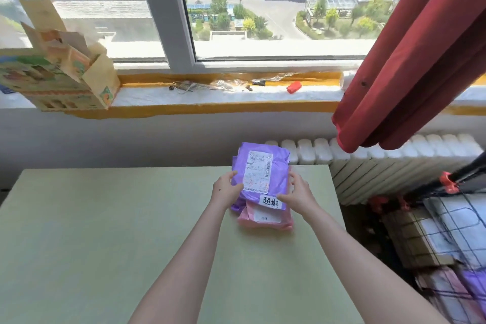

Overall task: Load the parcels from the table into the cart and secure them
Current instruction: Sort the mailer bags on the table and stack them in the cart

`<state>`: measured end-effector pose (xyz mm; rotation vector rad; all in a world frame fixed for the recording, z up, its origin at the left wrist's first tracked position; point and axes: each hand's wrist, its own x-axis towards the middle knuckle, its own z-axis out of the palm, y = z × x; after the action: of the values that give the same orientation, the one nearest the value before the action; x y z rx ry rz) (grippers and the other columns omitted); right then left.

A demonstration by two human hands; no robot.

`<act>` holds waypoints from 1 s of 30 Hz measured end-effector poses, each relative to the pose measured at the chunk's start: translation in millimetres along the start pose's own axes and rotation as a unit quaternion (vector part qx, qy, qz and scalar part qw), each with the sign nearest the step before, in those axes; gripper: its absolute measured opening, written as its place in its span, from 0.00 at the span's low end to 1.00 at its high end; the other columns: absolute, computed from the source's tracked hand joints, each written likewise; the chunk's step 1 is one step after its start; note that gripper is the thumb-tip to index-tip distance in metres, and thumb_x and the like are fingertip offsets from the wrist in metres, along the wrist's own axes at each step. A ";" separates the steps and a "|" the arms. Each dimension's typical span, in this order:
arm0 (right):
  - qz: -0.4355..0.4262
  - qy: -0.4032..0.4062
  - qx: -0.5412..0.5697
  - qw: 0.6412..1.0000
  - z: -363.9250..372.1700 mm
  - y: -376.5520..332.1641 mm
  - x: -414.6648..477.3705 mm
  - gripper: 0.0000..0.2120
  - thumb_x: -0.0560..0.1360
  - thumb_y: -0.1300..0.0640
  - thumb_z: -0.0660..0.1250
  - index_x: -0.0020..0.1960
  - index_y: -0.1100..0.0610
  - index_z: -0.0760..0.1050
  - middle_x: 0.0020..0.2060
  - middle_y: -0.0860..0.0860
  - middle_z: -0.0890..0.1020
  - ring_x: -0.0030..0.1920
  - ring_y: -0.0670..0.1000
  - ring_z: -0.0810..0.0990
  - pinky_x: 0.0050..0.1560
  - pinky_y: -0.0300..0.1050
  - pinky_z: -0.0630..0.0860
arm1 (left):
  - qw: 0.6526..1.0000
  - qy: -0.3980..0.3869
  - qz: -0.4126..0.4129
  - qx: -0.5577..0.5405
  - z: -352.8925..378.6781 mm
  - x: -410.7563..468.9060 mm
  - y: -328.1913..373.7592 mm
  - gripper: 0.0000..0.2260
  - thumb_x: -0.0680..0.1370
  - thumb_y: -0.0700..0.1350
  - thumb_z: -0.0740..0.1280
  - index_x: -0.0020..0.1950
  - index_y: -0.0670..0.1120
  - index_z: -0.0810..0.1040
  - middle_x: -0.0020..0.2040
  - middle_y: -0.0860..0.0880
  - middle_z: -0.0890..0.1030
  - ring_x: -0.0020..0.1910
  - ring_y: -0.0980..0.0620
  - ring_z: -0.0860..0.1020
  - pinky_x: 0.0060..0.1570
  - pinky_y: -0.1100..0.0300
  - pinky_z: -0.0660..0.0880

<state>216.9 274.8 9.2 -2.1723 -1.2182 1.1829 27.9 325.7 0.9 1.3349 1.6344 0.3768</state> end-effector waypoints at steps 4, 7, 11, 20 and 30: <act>0.059 0.031 0.037 0.997 10.6 -2.8 10.6 0.41 0.72 0.64 0.72 0.77 0.59 0.53 0.66 0.58 0.73 0.65 0.57 0.72 0.55 0.45 0.71 | 0.989 0.053 -0.052 -0.127 4.6 23.6 -10.1 0.20 0.76 0.38 0.67 0.68 0.42 0.73 0.62 0.43 0.79 0.60 0.46 0.77 0.56 0.61 0.69; 0.088 0.054 0.058 0.993 13.8 -4.2 17.4 0.28 0.71 0.67 0.69 0.70 0.59 0.67 0.58 0.56 0.80 0.57 0.56 0.79 0.50 0.44 0.73 | 0.976 0.059 -0.082 -0.194 7.4 35.2 -16.7 0.18 0.74 0.38 0.69 0.64 0.40 0.75 0.55 0.43 0.81 0.51 0.47 0.79 0.57 0.56 0.73; 0.101 0.074 0.103 0.987 17.2 0.3 14.0 0.22 0.68 0.66 0.68 0.62 0.58 0.77 0.52 0.53 0.83 0.52 0.52 0.82 0.49 0.43 0.76 | 0.971 0.034 -0.094 -0.215 8.9 40.8 -25.8 0.11 0.74 0.36 0.69 0.56 0.40 0.77 0.47 0.43 0.81 0.43 0.48 0.78 0.54 0.52 0.76; 0.094 0.129 0.171 0.972 23.9 9.2 -23.2 0.17 0.70 0.69 0.68 0.57 0.58 0.76 0.44 0.51 0.80 0.42 0.48 0.78 0.38 0.36 0.73 | 0.982 0.017 -0.021 -0.187 -0.7 30.9 -26.4 0.11 0.72 0.38 0.72 0.54 0.39 0.80 0.47 0.40 0.83 0.43 0.45 0.80 0.55 0.47 0.78; 0.054 0.264 0.235 0.934 -0.4 35.4 -76.4 0.06 0.76 0.63 0.67 0.51 0.59 0.81 0.42 0.48 0.82 0.44 0.48 0.80 0.48 0.40 0.74 | 0.968 -0.024 0.118 -0.219 3.5 -29.1 28.0 0.09 0.75 0.36 0.70 0.39 0.47 0.75 0.38 0.50 0.77 0.35 0.58 0.75 0.35 0.69 0.72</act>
<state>214.8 191.8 23.1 -2.0058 -0.5277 0.7453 45.5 308.9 33.3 1.1858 1.2574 0.7934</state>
